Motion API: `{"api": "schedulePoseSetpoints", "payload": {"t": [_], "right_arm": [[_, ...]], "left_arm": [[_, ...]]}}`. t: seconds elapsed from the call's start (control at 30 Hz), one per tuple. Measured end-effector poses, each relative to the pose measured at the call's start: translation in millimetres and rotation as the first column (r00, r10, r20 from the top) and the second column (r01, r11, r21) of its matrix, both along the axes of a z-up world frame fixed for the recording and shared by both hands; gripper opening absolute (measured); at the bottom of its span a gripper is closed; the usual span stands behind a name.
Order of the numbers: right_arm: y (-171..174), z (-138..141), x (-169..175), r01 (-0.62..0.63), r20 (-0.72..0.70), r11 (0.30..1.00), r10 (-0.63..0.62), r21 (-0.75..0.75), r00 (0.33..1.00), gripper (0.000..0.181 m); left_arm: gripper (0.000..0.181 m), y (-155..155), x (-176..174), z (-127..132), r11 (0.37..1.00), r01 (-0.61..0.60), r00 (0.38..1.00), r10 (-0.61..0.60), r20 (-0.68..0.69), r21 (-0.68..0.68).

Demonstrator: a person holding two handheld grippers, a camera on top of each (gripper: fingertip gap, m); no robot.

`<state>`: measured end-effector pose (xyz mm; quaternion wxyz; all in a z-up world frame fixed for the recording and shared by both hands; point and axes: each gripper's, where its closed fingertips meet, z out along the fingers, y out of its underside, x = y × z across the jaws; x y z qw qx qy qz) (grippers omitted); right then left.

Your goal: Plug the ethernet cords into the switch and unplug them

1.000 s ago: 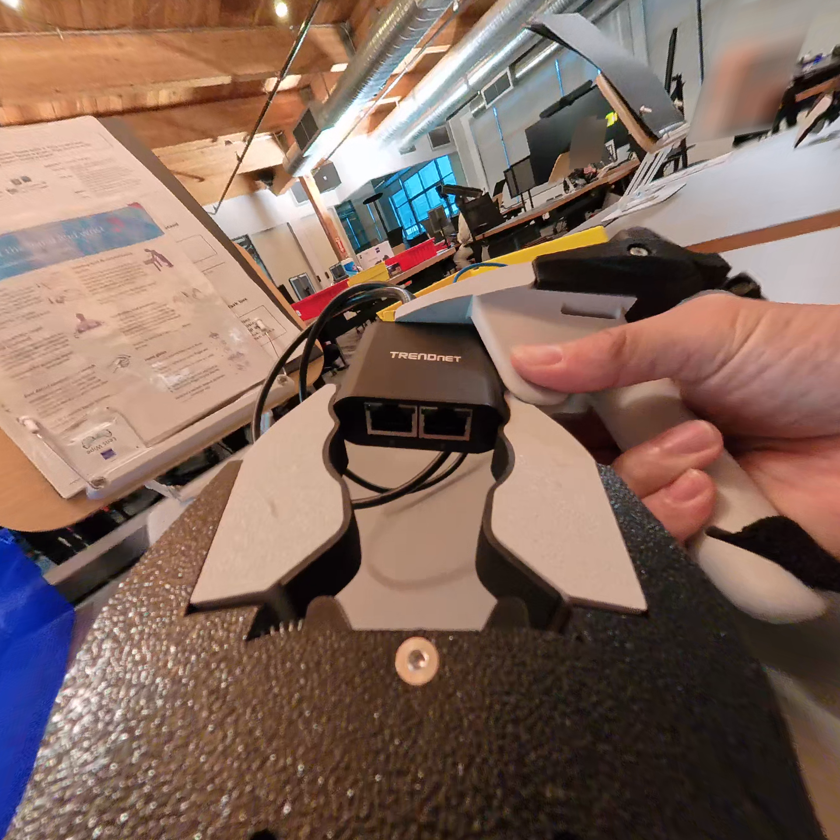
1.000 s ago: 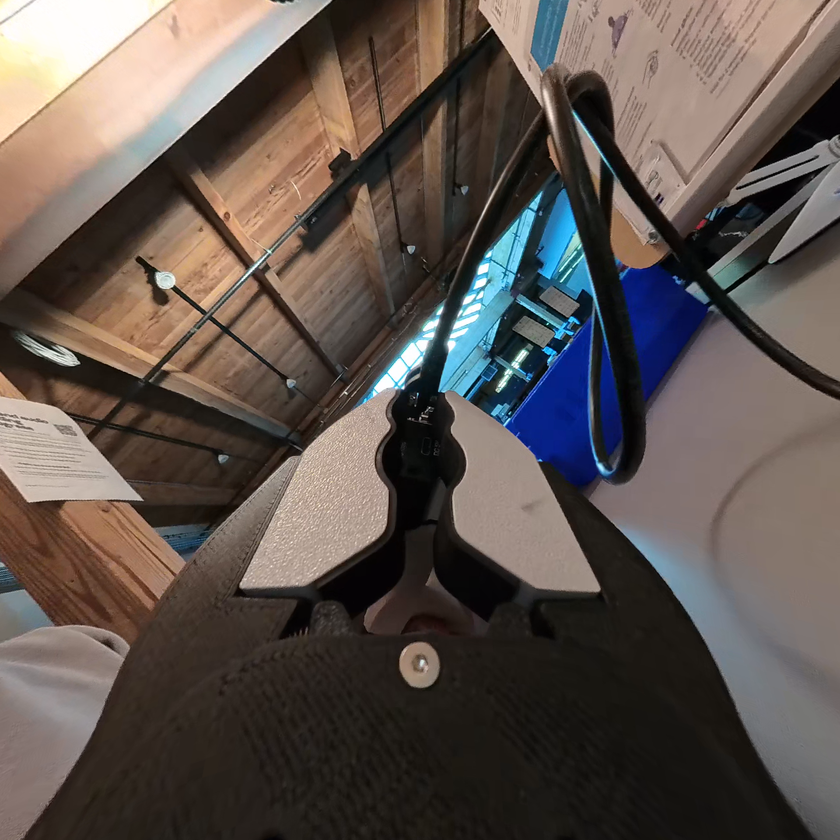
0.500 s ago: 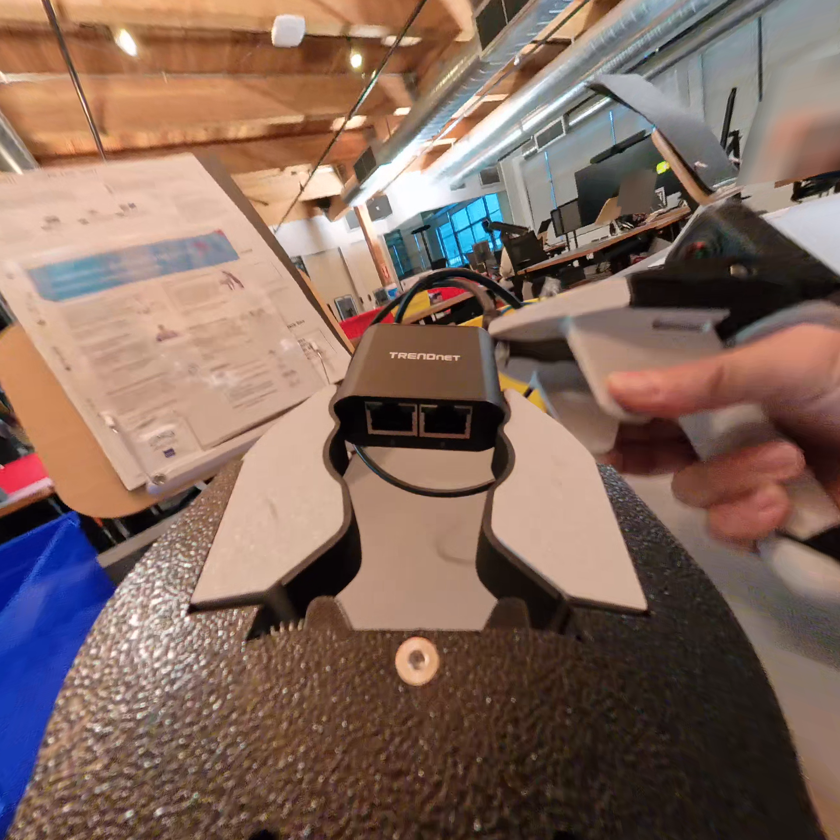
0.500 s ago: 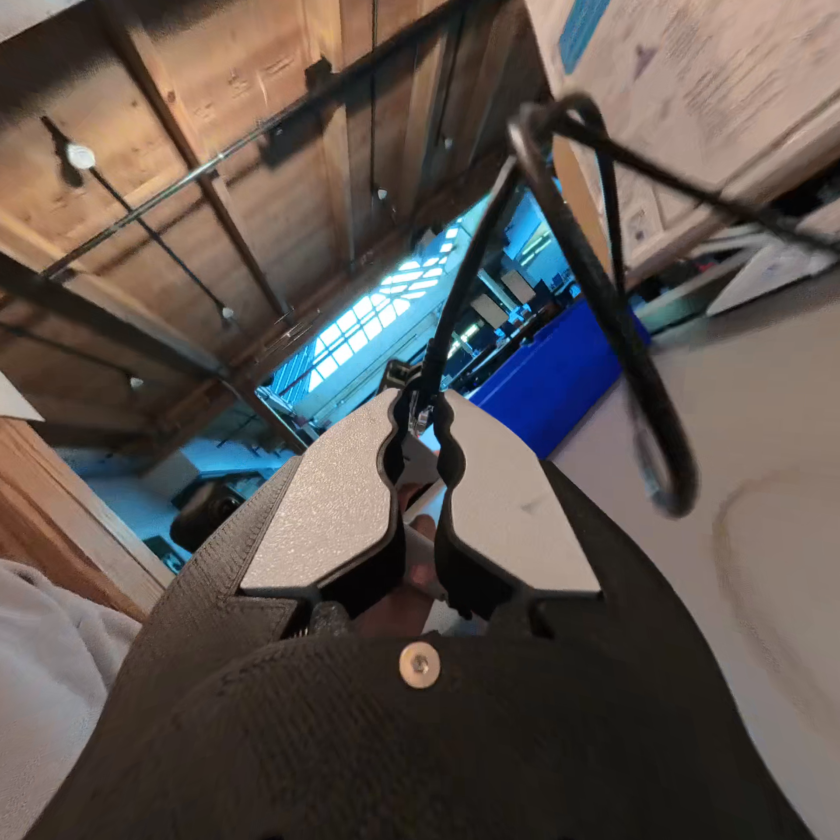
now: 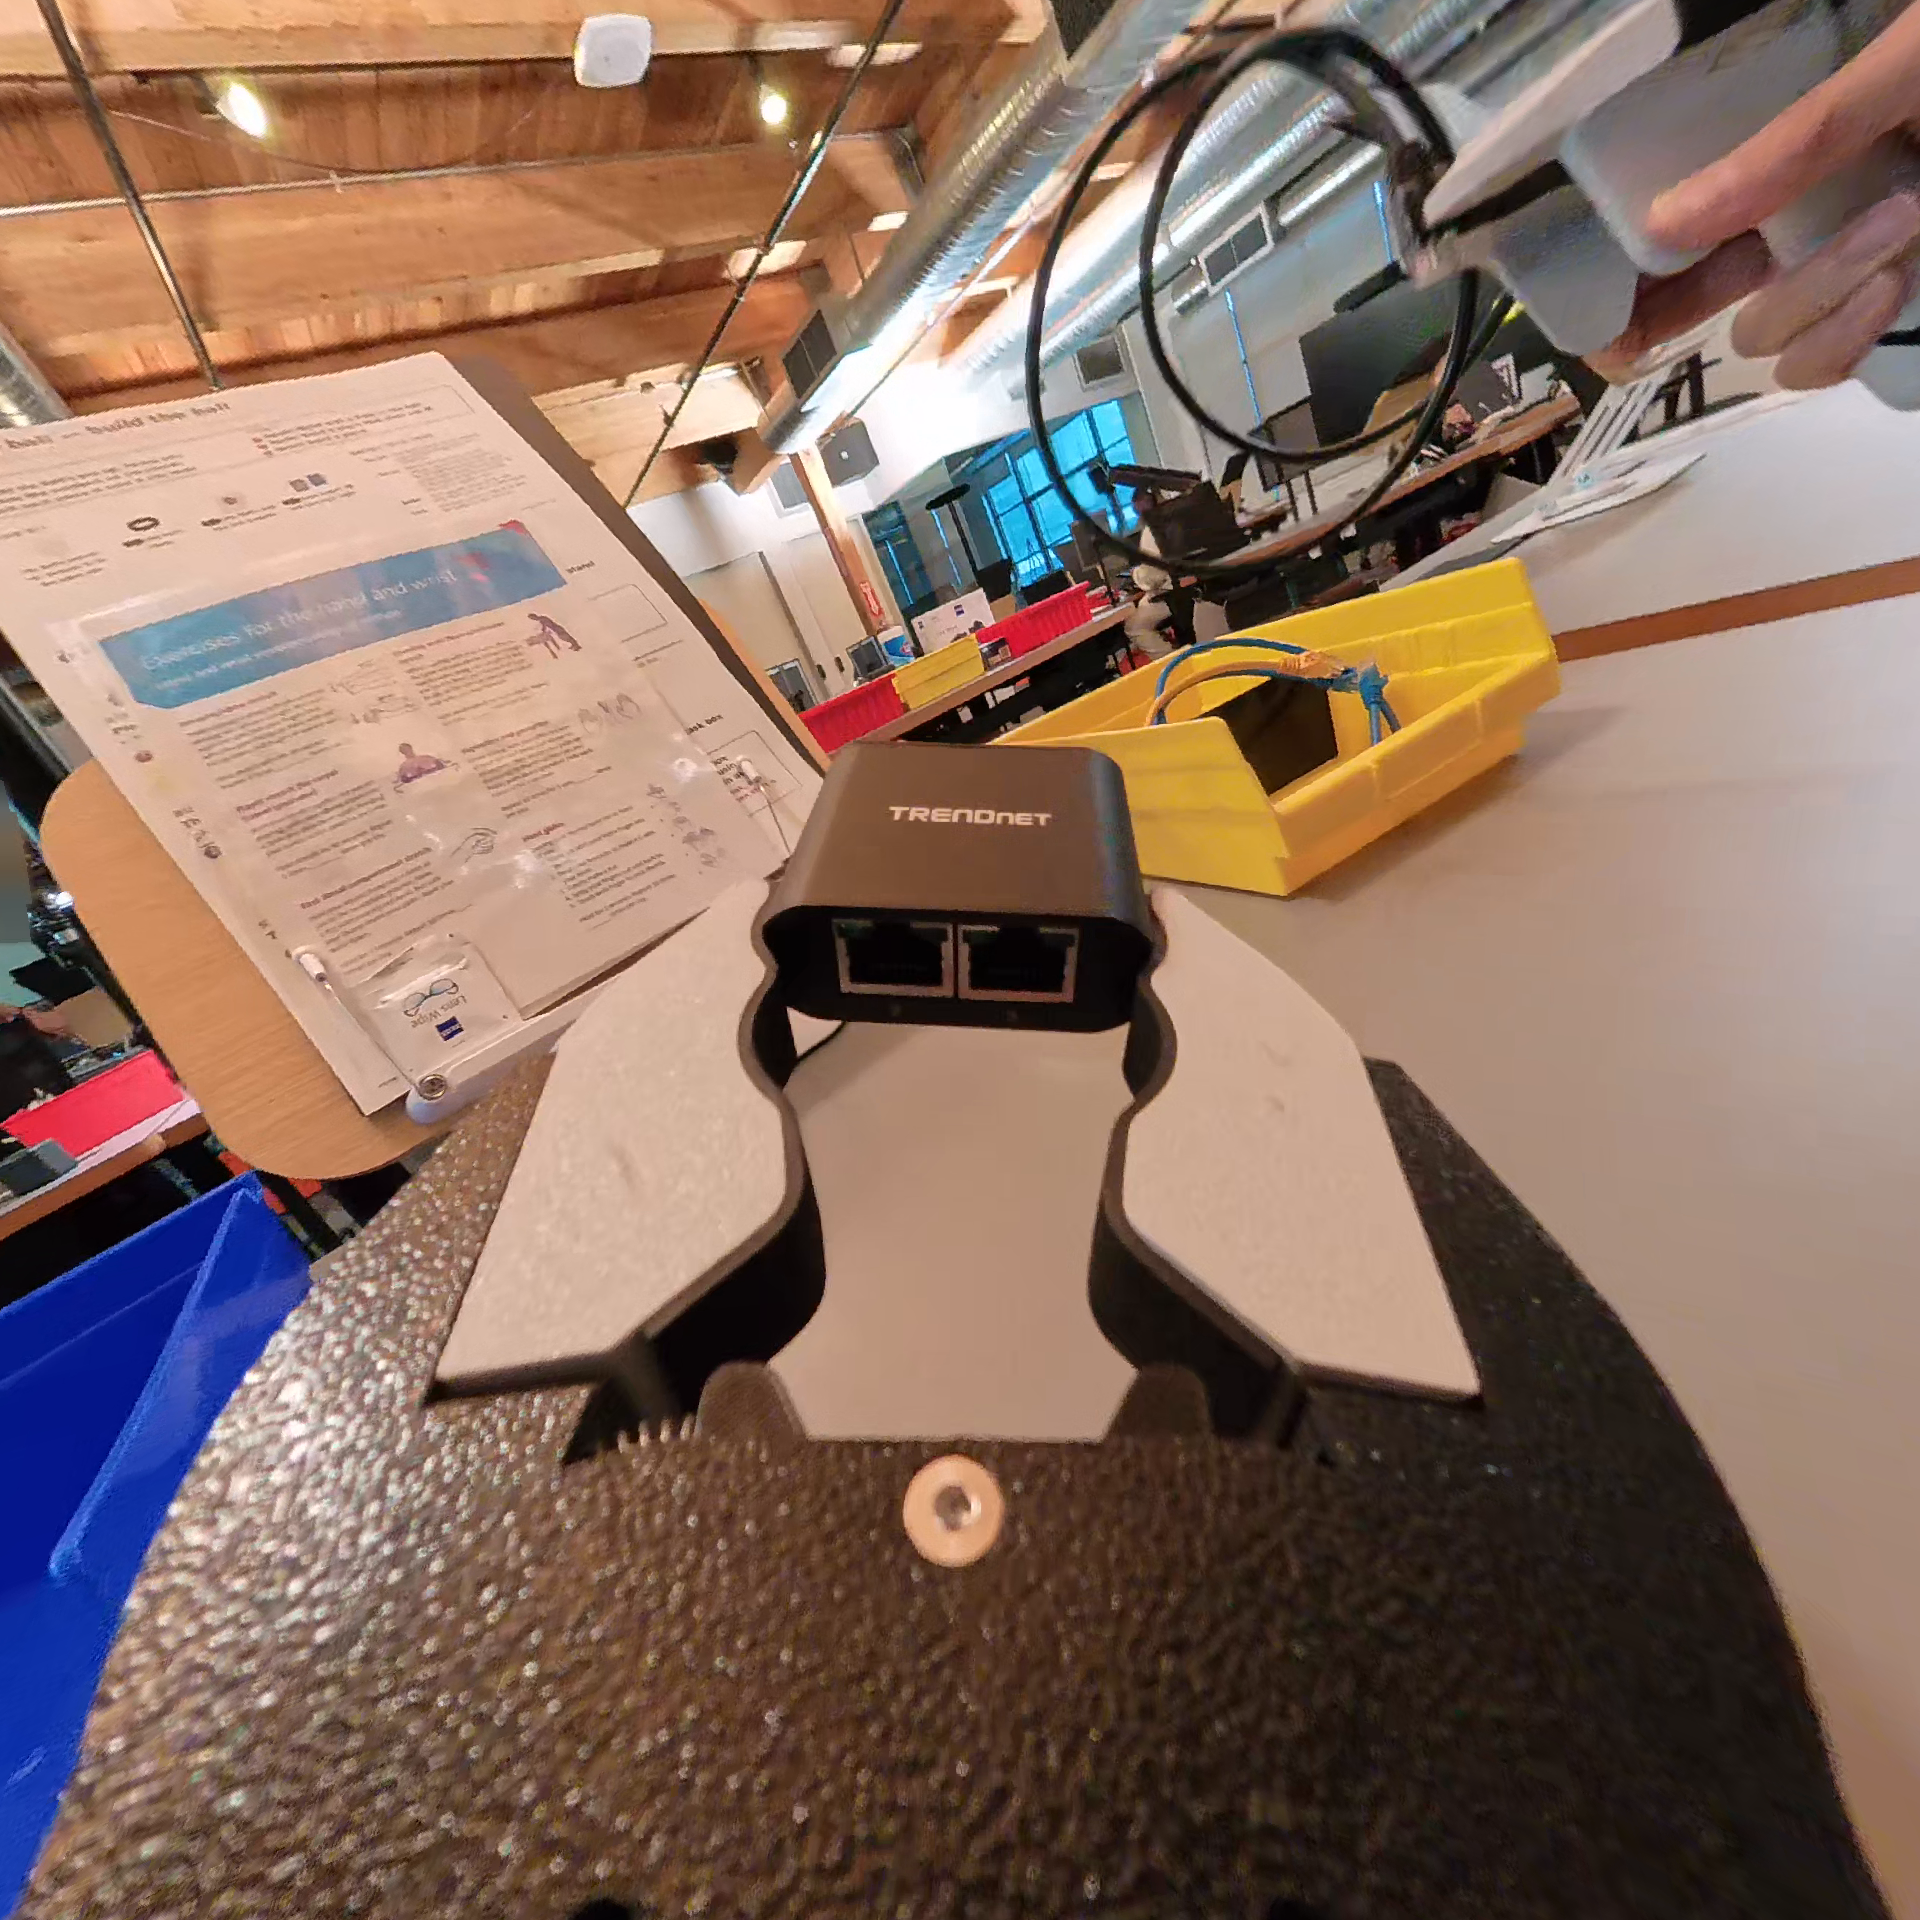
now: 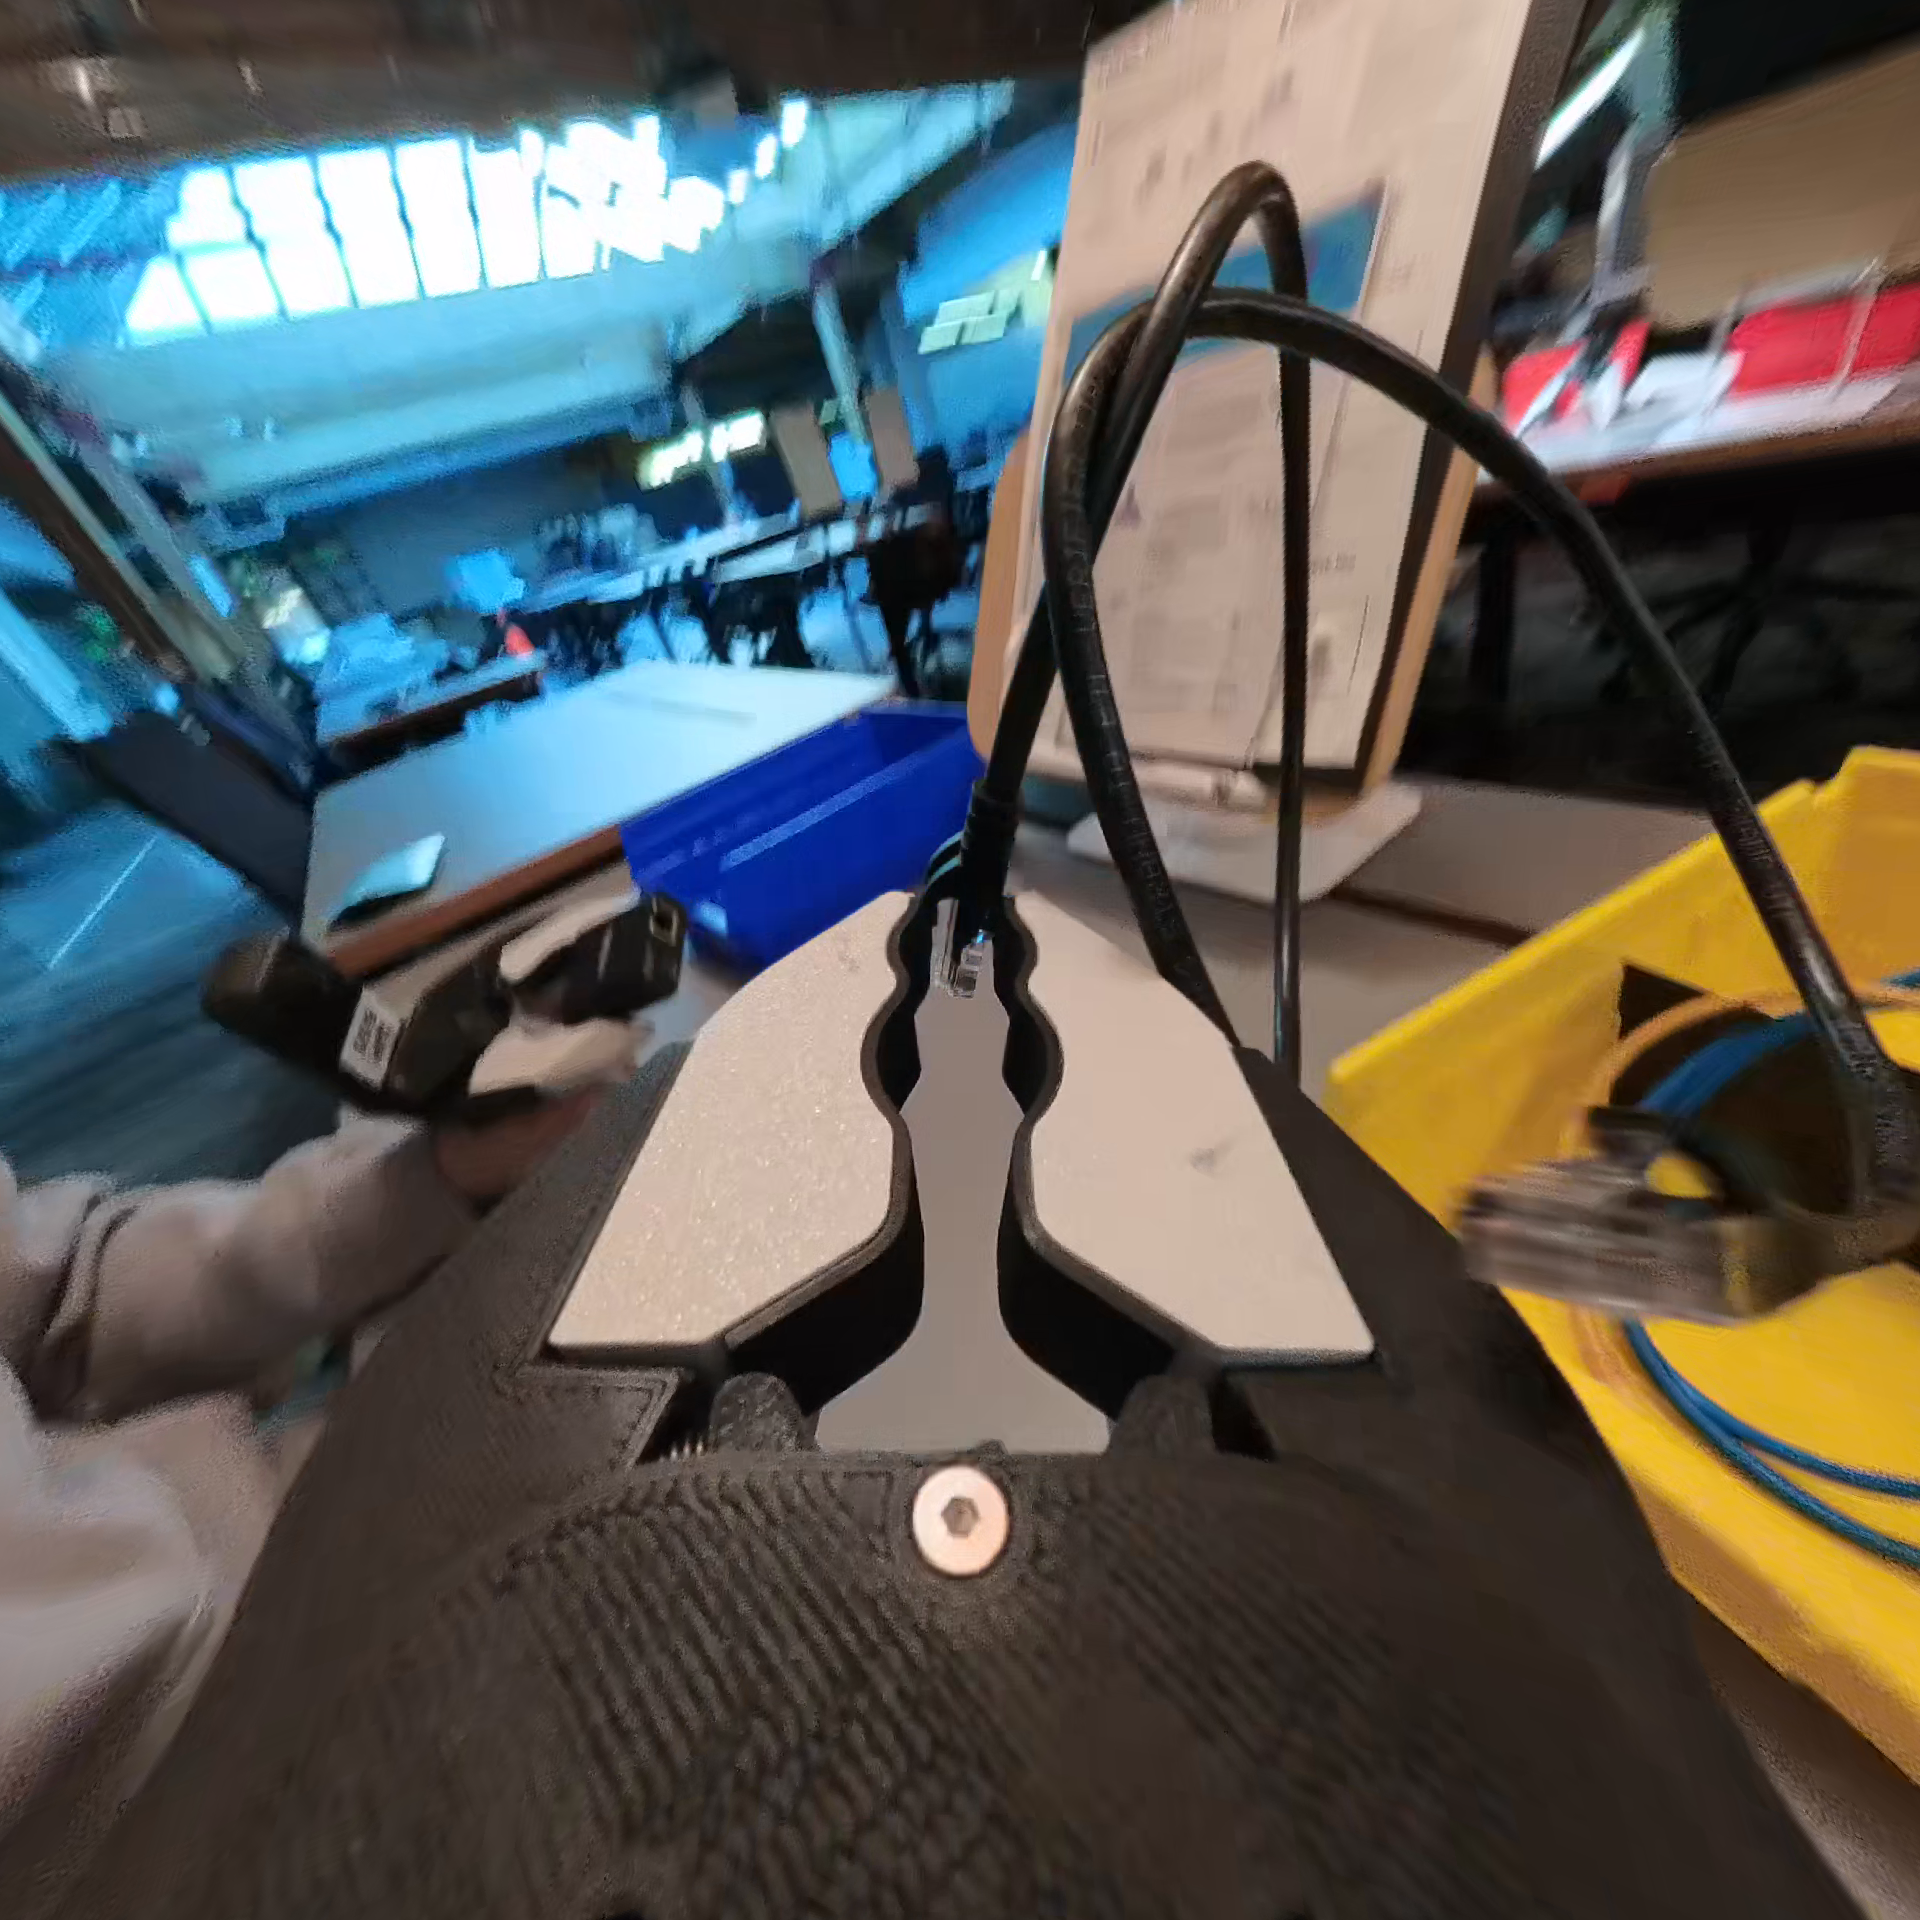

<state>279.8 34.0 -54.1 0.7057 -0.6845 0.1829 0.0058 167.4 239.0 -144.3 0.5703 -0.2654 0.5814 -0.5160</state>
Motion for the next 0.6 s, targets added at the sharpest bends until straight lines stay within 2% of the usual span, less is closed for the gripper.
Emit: {"api": "schedulePoseSetpoints", "payload": {"t": [0.13, 0.23, 0.27, 0.37, 0.5, 0.6], "right_arm": [[-31, -31, 31, -0.132, -0.126, 0.983, 0.116, -0.128, 0.985, 0.012], [-48, -47, 56, -0.202, -0.289, 0.972, 0.159, -0.124, 0.944, 0.012], [-54, -56, 74, -0.149, -0.308, 0.978, 0.099, -0.142, 0.946, 0.012], [-63, -89, 104, -0.152, -0.363, 0.95, 0.044, -0.273, 0.931, 0.012], [-66, -125, 116, -0.221, -0.363, 0.849, 0.037, -0.48, 0.931, 0.013], [-66, -136, 121, -0.255, -0.327, 0.771, 0.065, -0.583, 0.943, 0.013]], "left_arm": [[0.061, -9, 1, -3, 1.0, 0.021, 1.0, -0.021, -0.015, 0.019], [0.061, -15, 0, -2, 0.999, 0.029, 0.999, -0.028, -0.022, 0.022], [0.061, -17, 0, -1, 0.999, 0.035, 0.999, -0.034, -0.025, 0.017], [0.061, -26, 0, 0, 0.999, 0.037, 0.999, -0.036, -0.037, 0.02], [0.061, -43, 2, 0, 0.997, 0.03, 0.999, -0.026, -0.046, 0.073], [0.061, -56, 2, 1, 0.997, 0.031, 0.998, -0.028, -0.053, 0.064]]}}
